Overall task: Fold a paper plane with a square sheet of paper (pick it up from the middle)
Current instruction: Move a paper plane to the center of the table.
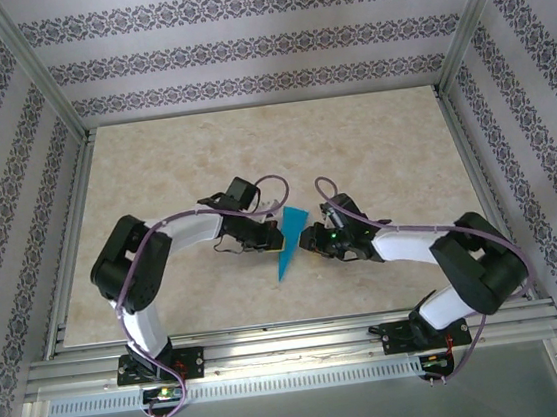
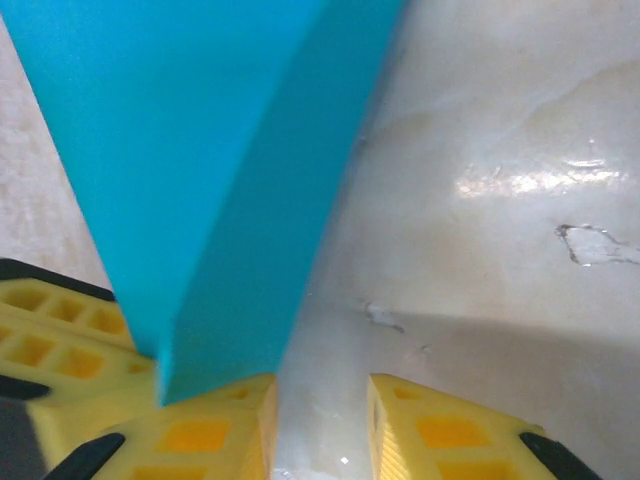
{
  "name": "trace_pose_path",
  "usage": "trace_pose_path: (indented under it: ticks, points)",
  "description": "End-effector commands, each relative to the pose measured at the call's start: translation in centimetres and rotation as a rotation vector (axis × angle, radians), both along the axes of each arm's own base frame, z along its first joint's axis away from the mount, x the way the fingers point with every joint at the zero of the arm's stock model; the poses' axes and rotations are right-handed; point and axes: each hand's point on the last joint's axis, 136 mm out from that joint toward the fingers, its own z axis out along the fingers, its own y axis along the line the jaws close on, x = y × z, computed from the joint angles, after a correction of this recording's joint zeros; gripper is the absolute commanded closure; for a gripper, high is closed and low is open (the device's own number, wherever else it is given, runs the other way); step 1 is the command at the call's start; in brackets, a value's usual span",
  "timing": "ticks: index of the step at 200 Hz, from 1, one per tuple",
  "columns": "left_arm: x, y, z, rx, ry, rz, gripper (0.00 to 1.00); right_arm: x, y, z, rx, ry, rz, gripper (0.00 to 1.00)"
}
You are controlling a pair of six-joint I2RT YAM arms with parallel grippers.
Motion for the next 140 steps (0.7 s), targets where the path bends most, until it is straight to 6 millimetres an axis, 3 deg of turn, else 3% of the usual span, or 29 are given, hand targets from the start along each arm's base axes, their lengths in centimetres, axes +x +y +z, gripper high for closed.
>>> trace_pose_path:
  ticks: [1,24,65,106,140]
  points:
    - [1.4,1.7,2.2,0.097,-0.115,0.091,0.94,0.3,-0.9,1.7,0.011,-0.045,-0.046,0.65]
    - [2.0,3.4,3.0,0.178,-0.18,0.146,0.96,0.7,-0.5,4.0,0.066,-0.092,-0.079,0.58]
    - [2.2,4.8,3.0,0.267,-0.191,0.173,0.96,1.6,2.2,7.0,0.16,-0.131,-0.037,0.51]
    - [1.9,4.5,2.9,0.262,-0.175,0.181,0.96,3.0,5.6,6.2,0.165,-0.097,-0.018,0.5]
    - [1.6,4.6,2.5,0.276,-0.166,0.185,0.96,4.4,7.8,3.9,0.168,-0.039,-0.028,0.6]
